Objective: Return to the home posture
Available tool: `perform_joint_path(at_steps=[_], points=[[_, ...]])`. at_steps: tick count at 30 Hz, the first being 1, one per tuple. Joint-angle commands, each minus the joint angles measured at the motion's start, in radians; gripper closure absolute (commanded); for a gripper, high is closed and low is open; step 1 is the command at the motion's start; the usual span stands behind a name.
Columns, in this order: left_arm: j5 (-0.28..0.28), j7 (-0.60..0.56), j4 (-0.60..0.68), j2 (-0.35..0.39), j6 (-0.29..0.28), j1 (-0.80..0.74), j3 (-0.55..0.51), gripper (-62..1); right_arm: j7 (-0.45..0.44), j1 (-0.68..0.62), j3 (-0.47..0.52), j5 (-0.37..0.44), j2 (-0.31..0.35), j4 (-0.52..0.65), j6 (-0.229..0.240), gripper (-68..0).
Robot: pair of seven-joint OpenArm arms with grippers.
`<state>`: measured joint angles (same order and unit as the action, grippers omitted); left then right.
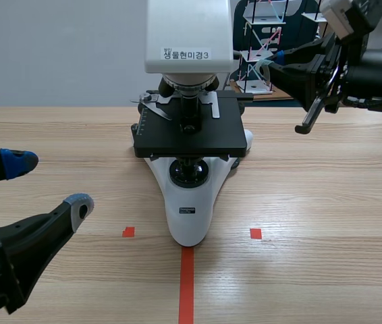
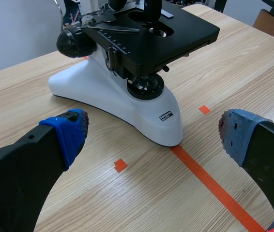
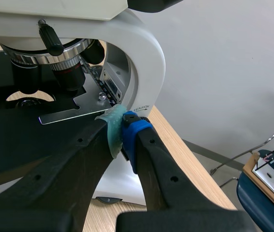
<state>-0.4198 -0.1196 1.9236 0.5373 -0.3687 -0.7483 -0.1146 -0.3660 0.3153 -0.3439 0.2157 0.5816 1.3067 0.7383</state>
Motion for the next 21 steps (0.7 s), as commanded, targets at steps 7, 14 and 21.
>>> perform_joint_path(at_steps=[7, 14, 21], points=[[-0.006, -0.011, 0.005, -0.005, 0.000, -0.002, -0.005, -56.8, -0.022, -0.029, 0.010, 0.012, 0.015, 0.035, -0.014, -4.1], [-0.006, -0.011, 0.005, -0.005, 0.000, -0.002, -0.005, -56.8, -0.030, -0.230, 0.084, 0.012, 0.031, 0.200, -0.249, -21.0], [-0.006, -0.011, 0.005, -0.005, 0.000, -0.002, -0.005, -56.8, -0.080, -0.473, 0.139, 0.012, 0.031, 0.336, -0.339, -47.6]])
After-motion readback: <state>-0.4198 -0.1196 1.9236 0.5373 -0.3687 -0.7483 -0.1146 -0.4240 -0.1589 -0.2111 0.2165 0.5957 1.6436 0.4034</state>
